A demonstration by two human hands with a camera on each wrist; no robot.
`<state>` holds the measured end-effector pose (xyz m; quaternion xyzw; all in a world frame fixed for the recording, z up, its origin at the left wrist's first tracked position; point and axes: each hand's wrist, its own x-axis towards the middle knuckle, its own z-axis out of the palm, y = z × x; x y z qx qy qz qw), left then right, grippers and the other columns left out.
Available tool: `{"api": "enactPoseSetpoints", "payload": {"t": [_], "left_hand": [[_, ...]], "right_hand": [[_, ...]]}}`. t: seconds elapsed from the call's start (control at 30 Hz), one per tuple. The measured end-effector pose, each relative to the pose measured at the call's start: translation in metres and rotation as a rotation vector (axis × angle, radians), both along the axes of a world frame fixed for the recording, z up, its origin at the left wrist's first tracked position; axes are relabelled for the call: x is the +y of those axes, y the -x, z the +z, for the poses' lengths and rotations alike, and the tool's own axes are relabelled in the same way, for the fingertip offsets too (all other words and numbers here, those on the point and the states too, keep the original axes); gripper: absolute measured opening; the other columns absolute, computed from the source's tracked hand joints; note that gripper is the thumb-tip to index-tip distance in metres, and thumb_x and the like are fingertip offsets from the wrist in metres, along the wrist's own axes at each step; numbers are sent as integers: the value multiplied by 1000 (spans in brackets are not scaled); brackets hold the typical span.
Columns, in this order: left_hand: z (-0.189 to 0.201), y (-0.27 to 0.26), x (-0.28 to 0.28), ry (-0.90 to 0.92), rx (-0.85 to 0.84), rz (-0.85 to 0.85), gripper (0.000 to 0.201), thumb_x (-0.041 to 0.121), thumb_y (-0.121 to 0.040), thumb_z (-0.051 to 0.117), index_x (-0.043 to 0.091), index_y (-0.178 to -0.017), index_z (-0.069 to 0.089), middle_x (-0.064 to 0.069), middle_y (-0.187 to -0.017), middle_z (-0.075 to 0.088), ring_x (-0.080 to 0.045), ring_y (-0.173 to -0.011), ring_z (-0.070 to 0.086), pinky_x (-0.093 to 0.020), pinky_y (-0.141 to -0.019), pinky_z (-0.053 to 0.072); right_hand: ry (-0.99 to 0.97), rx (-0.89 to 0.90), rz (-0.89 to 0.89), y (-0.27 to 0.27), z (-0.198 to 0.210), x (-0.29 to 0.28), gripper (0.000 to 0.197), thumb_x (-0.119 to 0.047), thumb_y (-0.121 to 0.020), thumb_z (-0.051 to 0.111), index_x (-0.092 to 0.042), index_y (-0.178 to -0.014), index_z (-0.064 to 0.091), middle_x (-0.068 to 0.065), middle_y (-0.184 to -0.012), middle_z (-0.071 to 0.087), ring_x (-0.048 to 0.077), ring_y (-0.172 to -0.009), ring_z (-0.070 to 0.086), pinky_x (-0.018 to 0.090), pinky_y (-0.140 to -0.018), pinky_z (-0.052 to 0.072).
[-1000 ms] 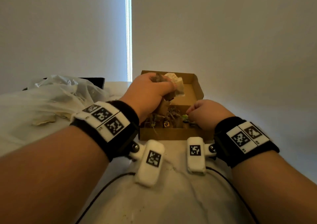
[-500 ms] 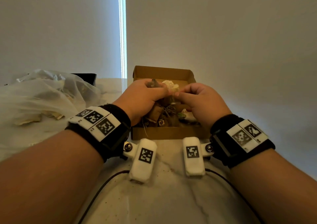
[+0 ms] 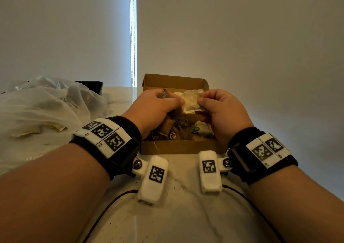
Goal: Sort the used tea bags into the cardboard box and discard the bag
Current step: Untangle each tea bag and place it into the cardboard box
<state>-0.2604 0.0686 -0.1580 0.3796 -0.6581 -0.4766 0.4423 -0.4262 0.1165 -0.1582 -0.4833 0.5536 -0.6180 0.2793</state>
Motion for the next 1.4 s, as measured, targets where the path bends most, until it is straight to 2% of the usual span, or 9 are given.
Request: {"api": "enactPoseSetpoints", "payload": {"t": [0.07,0.17,0.4,0.57,0.77,1.1,1.23,1.3,1.4], "left_hand": [[0,1,1,50,-54,-4,17,35,-90,71,19,-96,72,-5,-83,72,-11,-62,70,-22,-53,55],[-1,2,0,52,-48,10,16,31,-91,70,15,-95,72,-5,-76,71,-9,-55,66,-24,-51,52],[-1,0,-1,4,28,9,11,26,-91,70,17,-94,73,-9,-86,73,-21,-69,72,-28,-55,55],[-2,0,-5,-27,108,64,17,27,-92,70,11,-98,70,-11,-87,73,-11,-55,68,-24,-50,52],[-2,0,-5,-27,114,63,18,26,-92,70,9,-99,70,-10,-87,73,-8,-51,66,-23,-48,52],[-3,-2,-9,-37,128,52,20,27,-90,72,10,-100,72,-12,-91,74,-18,-71,73,-30,-61,57],[-4,-2,-8,-28,121,51,19,26,-91,71,9,-100,70,-13,-91,73,-7,-49,64,-22,-46,49],[-3,-2,-8,-23,128,52,18,24,-92,70,8,-99,70,-14,-91,72,-6,-43,60,-20,-42,46],[-3,-1,-7,-10,118,65,17,25,-91,71,9,-97,71,-14,-91,73,-6,-44,60,-21,-43,47]], "right_hand": [[10,-7,14,-1,1,1,6,-9,-93,64,-15,-94,65,7,-88,71,11,-62,67,20,-51,51],[32,-18,31,-2,2,3,8,-8,-93,65,-14,-98,63,6,-88,72,9,-60,68,19,-49,50],[64,75,22,3,1,3,21,-1,-92,63,-20,-90,56,6,-89,68,17,-67,68,25,-52,51],[-108,304,-212,27,5,3,26,-5,-92,57,-26,-80,67,2,-100,69,22,-89,68,31,-69,54],[-335,459,-165,25,10,4,31,-4,-95,58,-24,-74,67,9,-109,69,28,-99,67,45,-96,54],[-510,590,-102,14,15,7,15,-8,-94,62,-17,-89,72,8,-105,65,31,-103,64,47,-93,56],[-529,713,-94,11,15,7,20,-13,-96,58,-12,-107,75,5,-105,65,26,-104,62,40,-95,54],[-501,755,-108,12,14,7,22,-18,-93,60,-12,-109,74,4,-101,66,19,-93,60,30,-87,52],[-487,777,-126,14,13,8,23,-21,-90,61,-13,-106,74,1,-92,65,16,-83,56,29,-76,47]]}}
